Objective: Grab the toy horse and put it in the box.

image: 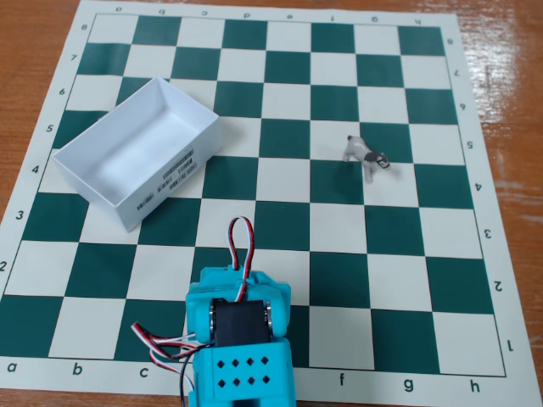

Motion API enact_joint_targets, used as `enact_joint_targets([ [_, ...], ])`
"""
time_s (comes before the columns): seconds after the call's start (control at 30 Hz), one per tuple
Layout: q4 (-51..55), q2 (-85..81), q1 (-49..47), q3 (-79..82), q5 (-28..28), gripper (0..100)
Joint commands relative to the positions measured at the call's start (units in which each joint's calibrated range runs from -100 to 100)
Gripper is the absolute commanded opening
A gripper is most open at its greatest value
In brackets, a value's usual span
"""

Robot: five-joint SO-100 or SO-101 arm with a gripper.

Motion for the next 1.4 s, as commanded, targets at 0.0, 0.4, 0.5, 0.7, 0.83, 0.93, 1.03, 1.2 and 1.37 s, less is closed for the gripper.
enact_joint_targets([
  [0.0, 0.33, -0.41, -0.37, 0.36, 0.16, 28],
  [0.4, 0.0, -0.41, -0.16, 0.36, 0.16, 28],
  [0.5, -1.33, -0.32, 0.98, 0.36, 1.38, 29],
  [0.7, -14.12, 4.02, 6.84, -0.55, 3.14, 29],
  [0.83, -24.59, 8.62, 10.48, -0.82, 5.24, 29],
  [0.93, -29.24, 12.51, 12.48, -2.55, 5.24, 28],
  [1.03, -30.82, 17.11, 13.48, -6.01, 5.09, 28],
  [1.2, -33.97, 27.73, 13.7, -14.38, 0.5, 28],
  [1.37, -34.22, 40.21, 13.56, -25.76, -7.22, 28],
])
